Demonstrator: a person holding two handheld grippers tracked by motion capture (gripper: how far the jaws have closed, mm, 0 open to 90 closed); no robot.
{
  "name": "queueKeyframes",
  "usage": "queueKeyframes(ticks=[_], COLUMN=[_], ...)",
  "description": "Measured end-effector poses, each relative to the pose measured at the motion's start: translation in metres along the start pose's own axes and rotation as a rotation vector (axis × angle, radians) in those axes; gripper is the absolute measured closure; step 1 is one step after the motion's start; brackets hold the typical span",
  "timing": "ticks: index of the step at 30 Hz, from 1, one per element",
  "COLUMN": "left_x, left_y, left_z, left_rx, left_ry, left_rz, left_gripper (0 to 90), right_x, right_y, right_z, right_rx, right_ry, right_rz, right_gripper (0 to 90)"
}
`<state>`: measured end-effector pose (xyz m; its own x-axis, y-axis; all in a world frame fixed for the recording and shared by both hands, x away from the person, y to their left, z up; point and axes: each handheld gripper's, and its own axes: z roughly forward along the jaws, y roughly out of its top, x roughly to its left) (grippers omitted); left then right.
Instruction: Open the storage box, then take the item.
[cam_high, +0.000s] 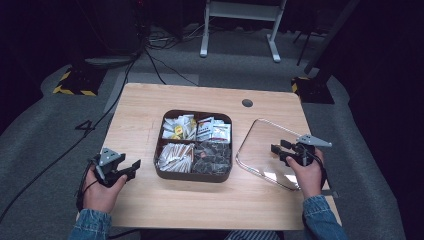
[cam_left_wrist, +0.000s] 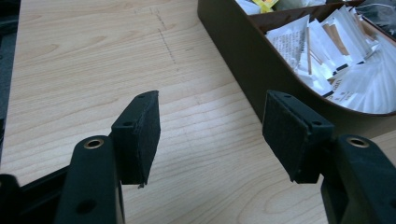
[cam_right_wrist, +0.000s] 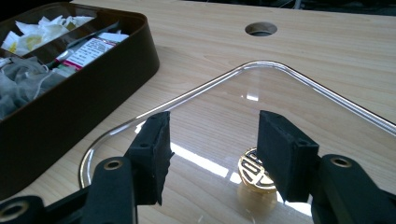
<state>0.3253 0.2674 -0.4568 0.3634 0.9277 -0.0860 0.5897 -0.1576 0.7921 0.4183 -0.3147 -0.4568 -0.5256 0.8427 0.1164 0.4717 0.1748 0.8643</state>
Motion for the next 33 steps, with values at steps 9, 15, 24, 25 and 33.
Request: queueKeyframes(ticks=[9,15,24,25,33], left_x=[-0.008,-0.017,-0.04,-0.042,-0.057], left_y=[0.015,0.026,0.046,0.048,0.055], left_z=[0.002,0.006,0.014,0.016,0.034], left_rx=[-0.012,-0.001,-0.025,-0.028,-0.016], left_ry=[-0.018,-0.047,-0.097,-0.105,-0.133], left_rz=[0.003,0.017,0.063,0.069,0.111], left_gripper=[37.9,37.9,38.5,38.5,39.2], right_x=[0.002,-0.005,-0.011,-0.012,-0.009], right_y=[-0.002,-0.011,-0.021,-0.022,-0.029], right_z=[-0.008,-0.017,-0.032,-0.033,-0.041], right_rx=[0.006,0.006,-0.006,-0.005,0.003], right_ry=[-0.004,-0.023,-0.042,-0.044,-0.055], right_rz=[0.002,0.024,0.044,0.042,0.042], right_gripper=[46.0,46.1,46.5,46.5,46.5])
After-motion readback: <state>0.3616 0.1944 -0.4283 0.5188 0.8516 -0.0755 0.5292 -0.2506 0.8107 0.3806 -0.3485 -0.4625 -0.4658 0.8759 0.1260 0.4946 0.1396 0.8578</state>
